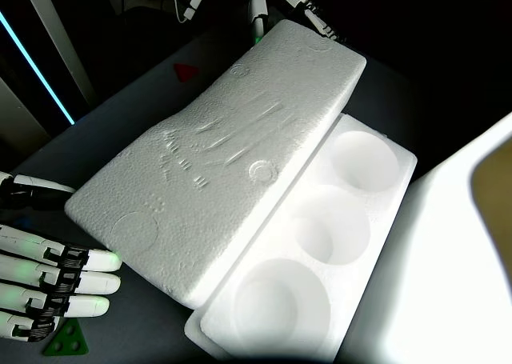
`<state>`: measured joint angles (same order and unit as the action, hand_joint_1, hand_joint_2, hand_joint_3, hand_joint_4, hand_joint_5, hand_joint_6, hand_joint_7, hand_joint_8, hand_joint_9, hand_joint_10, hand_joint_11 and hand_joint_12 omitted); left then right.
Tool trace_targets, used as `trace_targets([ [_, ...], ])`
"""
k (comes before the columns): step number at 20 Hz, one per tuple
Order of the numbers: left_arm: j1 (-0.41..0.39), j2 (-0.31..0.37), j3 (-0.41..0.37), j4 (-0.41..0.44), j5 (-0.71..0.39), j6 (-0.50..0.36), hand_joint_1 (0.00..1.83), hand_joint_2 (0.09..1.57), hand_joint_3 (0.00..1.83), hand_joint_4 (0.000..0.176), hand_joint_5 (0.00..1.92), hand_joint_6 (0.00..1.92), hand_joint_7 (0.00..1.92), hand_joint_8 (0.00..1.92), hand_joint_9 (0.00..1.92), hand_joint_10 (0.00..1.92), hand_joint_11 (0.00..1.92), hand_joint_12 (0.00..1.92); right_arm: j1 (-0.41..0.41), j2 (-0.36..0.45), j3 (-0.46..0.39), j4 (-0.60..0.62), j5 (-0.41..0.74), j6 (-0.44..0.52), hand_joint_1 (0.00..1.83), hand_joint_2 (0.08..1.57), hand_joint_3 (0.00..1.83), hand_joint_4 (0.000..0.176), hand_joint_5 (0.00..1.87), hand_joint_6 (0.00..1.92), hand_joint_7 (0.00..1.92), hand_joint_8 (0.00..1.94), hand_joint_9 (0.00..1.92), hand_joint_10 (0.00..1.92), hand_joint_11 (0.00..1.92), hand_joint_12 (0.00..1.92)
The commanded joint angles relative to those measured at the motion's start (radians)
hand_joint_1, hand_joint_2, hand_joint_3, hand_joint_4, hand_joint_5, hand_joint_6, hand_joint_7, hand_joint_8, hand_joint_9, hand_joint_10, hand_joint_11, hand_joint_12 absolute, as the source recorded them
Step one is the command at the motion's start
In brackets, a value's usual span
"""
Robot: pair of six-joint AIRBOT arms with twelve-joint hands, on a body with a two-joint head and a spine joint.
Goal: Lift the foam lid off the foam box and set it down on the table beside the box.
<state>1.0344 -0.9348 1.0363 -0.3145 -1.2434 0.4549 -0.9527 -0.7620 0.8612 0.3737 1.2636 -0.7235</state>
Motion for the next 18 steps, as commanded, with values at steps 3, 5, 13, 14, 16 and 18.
trace_targets([
  [3,0.012,-0.021,-0.013,0.112,-0.116,-0.022,0.46,1.24,0.00,0.028,0.23,0.00,0.08,0.00,0.02,0.00,0.00,0.04,-0.002,-0.022,0.004,-0.101,0.091,0.030,0.43,1.29,0.00,0.000,0.00,0.52,0.03,0.00,0.02,0.01,0.00,0.81],
  [5,0.025,-0.026,-0.019,0.110,-0.128,-0.032,0.42,1.22,0.00,0.022,0.22,0.00,0.08,0.00,0.03,0.00,0.00,0.13,-0.007,-0.030,0.004,-0.110,0.089,0.045,0.45,1.26,0.00,0.000,0.00,0.66,0.10,0.02,0.01,0.27,0.00,1.50],
  [13,0.063,0.025,-0.088,0.127,-0.233,-0.012,0.41,1.23,0.00,0.077,0.21,0.00,0.07,0.00,0.00,0.00,0.00,0.00,-0.007,0.018,-0.055,-0.179,0.159,0.047,0.45,1.30,0.00,0.000,0.00,0.61,0.00,0.00,0.00,0.00,0.00,1.06],
  [14,0.065,0.029,-0.093,0.130,-0.234,-0.010,0.42,1.23,0.00,0.078,0.20,0.00,0.06,0.00,0.00,0.00,0.00,0.00,-0.007,0.023,-0.061,-0.185,0.161,0.047,0.44,1.30,0.00,0.000,0.00,0.60,0.01,0.00,0.01,0.01,0.00,0.59],
  [16,0.080,0.035,-0.103,0.134,-0.239,-0.014,0.43,1.23,0.00,0.072,0.21,0.00,0.05,0.00,0.00,0.00,0.00,0.00,-0.010,0.031,-0.076,-0.196,0.164,0.047,0.42,1.29,0.00,0.000,0.00,0.60,0.03,0.01,0.00,0.17,0.00,0.56],
  [18,0.096,0.035,-0.111,0.135,-0.238,-0.022,0.40,1.22,0.00,0.058,0.22,0.01,0.07,0.01,0.00,0.00,0.00,0.00,-0.024,0.039,-0.089,-0.198,0.164,0.047,0.42,1.27,0.00,0.000,0.00,0.63,0.05,0.01,0.00,0.23,0.00,1.02],
])
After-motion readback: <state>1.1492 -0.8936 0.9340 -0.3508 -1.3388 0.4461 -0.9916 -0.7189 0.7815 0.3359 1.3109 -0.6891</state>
